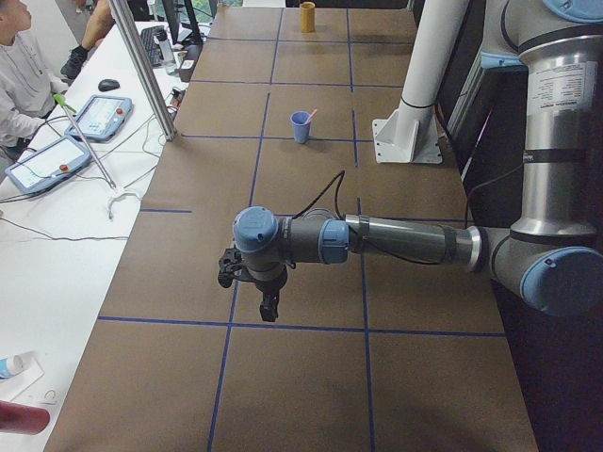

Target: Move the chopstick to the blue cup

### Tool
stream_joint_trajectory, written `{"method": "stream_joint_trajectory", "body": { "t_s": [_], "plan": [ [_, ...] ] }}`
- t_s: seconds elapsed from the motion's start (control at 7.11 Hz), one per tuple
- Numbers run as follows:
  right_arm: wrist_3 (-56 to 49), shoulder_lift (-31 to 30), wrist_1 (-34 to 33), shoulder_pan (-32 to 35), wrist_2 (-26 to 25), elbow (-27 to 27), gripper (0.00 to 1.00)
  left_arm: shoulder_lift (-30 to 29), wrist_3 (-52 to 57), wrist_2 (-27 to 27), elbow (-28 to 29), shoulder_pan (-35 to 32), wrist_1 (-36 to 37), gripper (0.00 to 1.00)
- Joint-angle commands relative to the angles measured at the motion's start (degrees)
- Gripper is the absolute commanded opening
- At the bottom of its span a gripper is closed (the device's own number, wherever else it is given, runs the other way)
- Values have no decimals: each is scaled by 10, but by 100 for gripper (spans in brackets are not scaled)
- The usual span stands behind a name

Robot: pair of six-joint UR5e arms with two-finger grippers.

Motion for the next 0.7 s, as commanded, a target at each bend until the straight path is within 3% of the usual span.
{"method": "stream_joint_trajectory", "body": {
  "t_s": [0.0, 0.56],
  "plan": [
    [-1, -2, 0, -1, 0, -1, 100, 0, 0, 2, 1, 0, 4, 100],
    [-1, -2, 0, -1, 1, 2, 100, 1, 4, 2, -6, 0, 5, 100]
  ]
}}
